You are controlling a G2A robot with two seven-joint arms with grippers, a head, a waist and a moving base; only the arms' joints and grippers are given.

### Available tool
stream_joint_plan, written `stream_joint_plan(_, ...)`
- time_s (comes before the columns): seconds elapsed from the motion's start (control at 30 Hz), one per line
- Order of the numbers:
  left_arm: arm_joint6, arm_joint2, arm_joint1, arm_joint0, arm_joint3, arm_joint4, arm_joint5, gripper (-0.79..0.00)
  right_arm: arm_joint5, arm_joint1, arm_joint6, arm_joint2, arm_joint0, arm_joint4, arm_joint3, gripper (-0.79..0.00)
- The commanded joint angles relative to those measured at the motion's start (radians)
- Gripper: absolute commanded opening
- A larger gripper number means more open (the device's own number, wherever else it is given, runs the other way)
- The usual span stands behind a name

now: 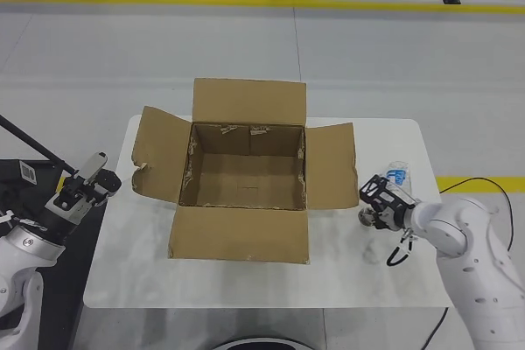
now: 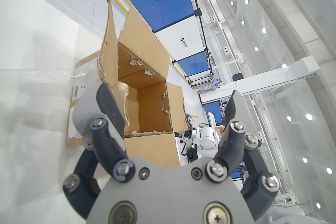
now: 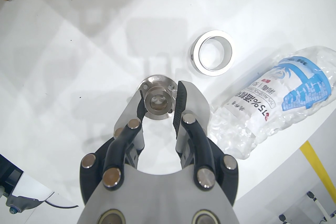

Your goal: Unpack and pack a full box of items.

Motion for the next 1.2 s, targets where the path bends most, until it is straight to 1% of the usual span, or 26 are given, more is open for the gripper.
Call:
stream_joint_plan(0.0,0.0,0.0,0.0,0.0,0.0,0.0,0.0,0.0,0.002,0.001,0.006,-0.006,0.004,0.001,0.002,-0.474)
stream_joint_plan(0.37,0.0,0.0,0.0,0.0,0.0,0.0,0.0,0.0,0.014,0.007,0.032,-0.044,0.022,0.005,0.013,-0.477)
stream_joint_plan(0.53,0.0,0.0,0.0,0.0,0.0,0.0,0.0,0.0,0.016,0.009,0.047,-0.063,0.036,0.005,0.025,-0.505)
stream_joint_plan(0.73,0.0,0.0,0.0,0.0,0.0,0.0,0.0,0.0,0.022,0.011,0.056,-0.08,0.048,0.005,0.034,-0.597)
stream_joint_plan(0.87,0.0,0.0,0.0,0.0,0.0,0.0,0.0,0.0,0.025,0.013,0.064,-0.091,0.055,0.003,0.04,-0.631)
stream_joint_plan(0.93,0.0,0.0,0.0,0.0,0.0,0.0,0.0,0.0,0.027,0.014,0.064,-0.095,0.058,0.004,0.041,-0.686)
stream_joint_plan(1.0,0.0,0.0,0.0,0.0,0.0,0.0,0.0,0.0,0.029,0.016,0.063,-0.097,0.06,0.003,0.042,-0.779)
stream_joint_plan(1.17,0.0,0.0,0.0,0.0,0.0,0.0,0.0,0.0,0.042,0.022,0.044,-0.083,0.054,-0.001,0.022,-0.785)
